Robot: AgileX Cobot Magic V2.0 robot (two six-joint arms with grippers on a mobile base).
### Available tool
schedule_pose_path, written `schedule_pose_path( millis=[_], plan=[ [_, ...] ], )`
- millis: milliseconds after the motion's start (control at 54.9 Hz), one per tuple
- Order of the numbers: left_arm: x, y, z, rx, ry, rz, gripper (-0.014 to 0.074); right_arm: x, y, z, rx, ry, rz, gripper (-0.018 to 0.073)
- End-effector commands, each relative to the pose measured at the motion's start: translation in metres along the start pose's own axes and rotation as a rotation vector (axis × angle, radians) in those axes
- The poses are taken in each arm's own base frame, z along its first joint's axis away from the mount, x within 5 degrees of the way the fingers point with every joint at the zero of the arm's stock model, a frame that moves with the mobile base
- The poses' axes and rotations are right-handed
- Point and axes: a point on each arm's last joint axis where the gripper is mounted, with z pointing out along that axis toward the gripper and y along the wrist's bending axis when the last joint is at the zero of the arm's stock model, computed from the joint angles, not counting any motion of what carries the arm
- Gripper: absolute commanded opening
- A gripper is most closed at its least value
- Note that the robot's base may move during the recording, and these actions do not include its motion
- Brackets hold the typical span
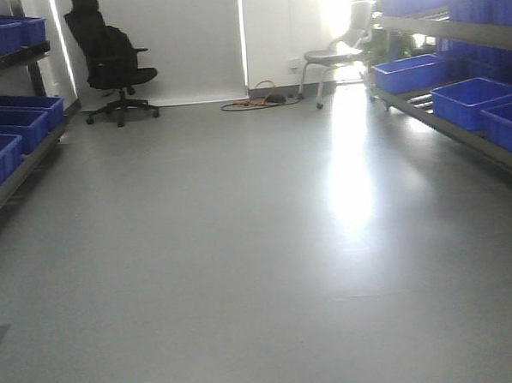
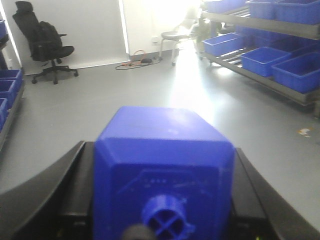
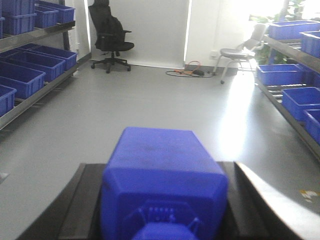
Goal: Pick and sort blue part to right shelf
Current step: 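Drive the base up to the rack of blue bins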
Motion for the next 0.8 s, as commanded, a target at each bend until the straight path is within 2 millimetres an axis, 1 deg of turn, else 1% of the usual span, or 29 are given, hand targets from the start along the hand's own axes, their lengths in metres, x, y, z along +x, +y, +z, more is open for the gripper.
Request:
schedule_pose_path(
  millis=[0,783],
  plan=[
    [-0.0158,0.0008,-0.0102,0.014,-0.143,-0.006,0.0242,-0.0163,0.0006,-0.0020,-0.008,-0.103,-0.026,0.0248],
    [-0.0158,0.0007,-0.0099,0.014,-0.142,-0.005,0.0242,-0.0163,0.0006,-0.0020,-0.008,-0.103,-0.026,0.0248]
  ],
)
